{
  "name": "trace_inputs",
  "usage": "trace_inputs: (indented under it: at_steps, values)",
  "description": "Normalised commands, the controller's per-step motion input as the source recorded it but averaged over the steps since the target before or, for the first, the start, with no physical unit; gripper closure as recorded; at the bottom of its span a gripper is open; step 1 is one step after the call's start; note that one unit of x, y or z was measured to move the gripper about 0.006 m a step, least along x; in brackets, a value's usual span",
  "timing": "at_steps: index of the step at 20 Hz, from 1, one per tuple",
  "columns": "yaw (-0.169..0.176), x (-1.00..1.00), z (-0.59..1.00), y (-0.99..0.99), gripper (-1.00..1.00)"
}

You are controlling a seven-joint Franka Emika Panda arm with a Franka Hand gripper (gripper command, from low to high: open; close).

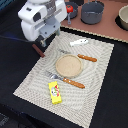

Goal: Interact with the objects in diverse but meaningful ways.

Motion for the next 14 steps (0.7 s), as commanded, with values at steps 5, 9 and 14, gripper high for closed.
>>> trace_inputs:
  at_steps: [5,9,14]
  values:
    - [0.007,0.91,0.41,0.48,-1.00]
    - [0.079,0.59,0.22,0.51,-1.00]
    - [0.127,0.56,0.15,0.46,-1.00]
